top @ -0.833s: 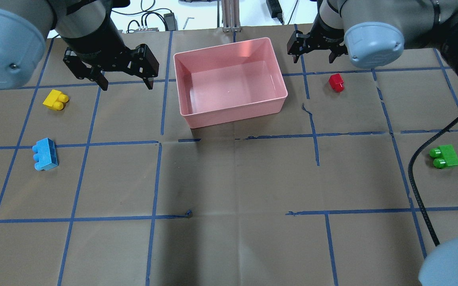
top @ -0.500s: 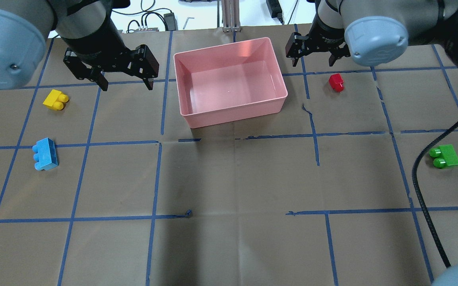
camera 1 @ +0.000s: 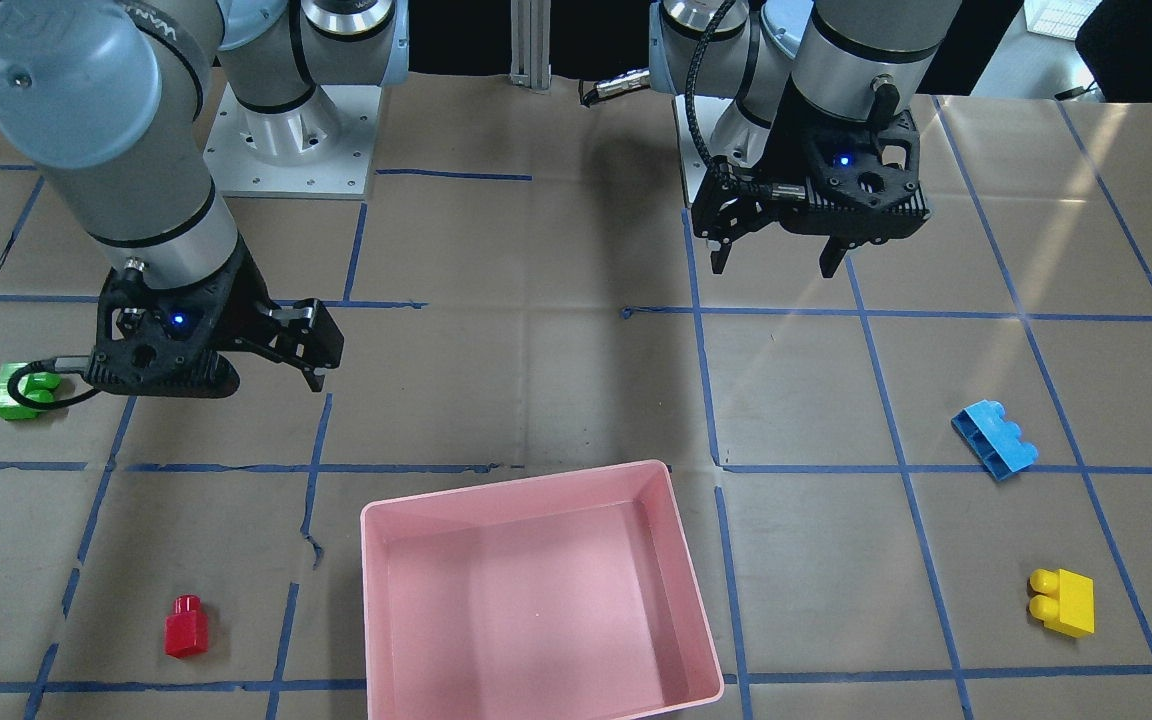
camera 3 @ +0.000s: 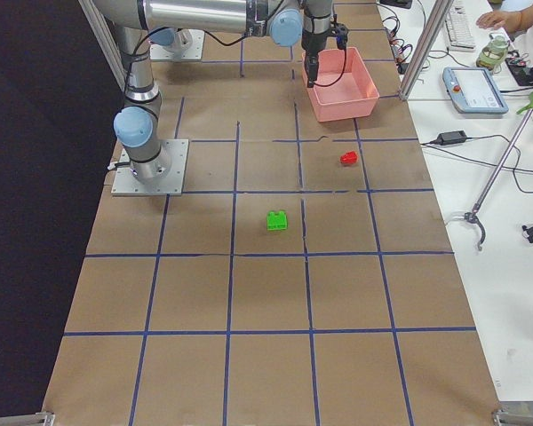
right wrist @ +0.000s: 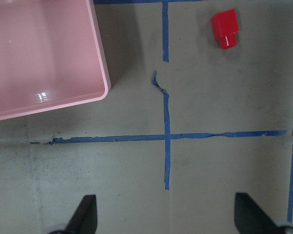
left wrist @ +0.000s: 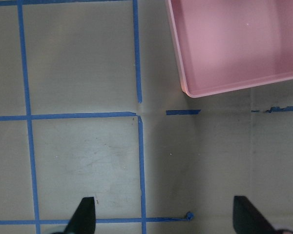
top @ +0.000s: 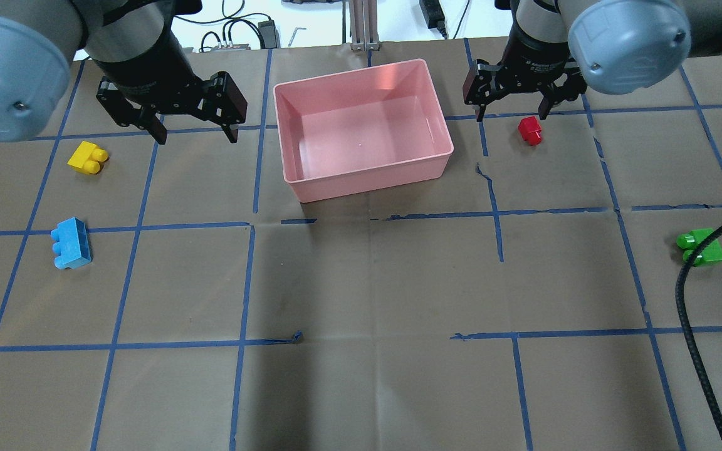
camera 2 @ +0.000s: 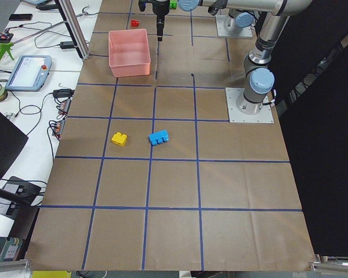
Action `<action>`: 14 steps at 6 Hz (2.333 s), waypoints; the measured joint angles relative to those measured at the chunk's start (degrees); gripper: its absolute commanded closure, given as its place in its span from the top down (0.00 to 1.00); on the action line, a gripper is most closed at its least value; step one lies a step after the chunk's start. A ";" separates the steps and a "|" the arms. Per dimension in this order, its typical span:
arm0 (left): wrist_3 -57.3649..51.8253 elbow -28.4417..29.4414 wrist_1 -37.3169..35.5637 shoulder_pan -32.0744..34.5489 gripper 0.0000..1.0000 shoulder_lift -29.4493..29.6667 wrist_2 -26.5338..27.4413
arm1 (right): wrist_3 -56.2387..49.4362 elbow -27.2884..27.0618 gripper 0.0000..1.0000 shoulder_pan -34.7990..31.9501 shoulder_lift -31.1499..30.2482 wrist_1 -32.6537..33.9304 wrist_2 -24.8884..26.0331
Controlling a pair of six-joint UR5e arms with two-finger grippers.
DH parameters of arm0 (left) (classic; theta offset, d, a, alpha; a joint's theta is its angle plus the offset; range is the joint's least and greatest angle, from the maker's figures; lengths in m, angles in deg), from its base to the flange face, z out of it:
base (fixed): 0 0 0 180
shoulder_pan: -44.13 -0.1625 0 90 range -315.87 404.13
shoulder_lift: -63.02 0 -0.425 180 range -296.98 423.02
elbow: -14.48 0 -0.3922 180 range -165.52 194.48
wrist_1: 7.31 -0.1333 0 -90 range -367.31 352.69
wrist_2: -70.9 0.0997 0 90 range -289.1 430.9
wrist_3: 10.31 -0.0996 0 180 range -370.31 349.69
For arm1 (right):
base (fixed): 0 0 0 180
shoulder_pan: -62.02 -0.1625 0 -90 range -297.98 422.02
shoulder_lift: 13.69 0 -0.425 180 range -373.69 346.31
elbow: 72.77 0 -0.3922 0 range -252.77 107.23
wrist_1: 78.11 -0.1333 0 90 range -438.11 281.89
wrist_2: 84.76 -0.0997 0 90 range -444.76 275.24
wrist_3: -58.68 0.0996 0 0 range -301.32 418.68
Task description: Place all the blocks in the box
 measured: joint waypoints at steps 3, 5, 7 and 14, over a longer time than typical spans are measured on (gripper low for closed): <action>-8.26 -3.94 -1.67 -19.08 0.98 5.07 2.50 | -12.08 -0.58 1.00 9.20 2.16 0.43 0.42; -17.12 -10.49 -18.02 -27.17 0.98 11.02 2.46 | -22.79 -2.47 1.00 18.81 3.08 0.98 0.77; -23.17 -17.42 -33.25 -31.91 0.98 15.38 2.19 | -32.92 -6.57 1.00 29.09 3.17 5.79 1.38; -25.84 -22.80 -44.59 -34.11 0.98 21.83 -0.19 | -45.20 -23.77 1.00 40.28 10.55 28.30 2.85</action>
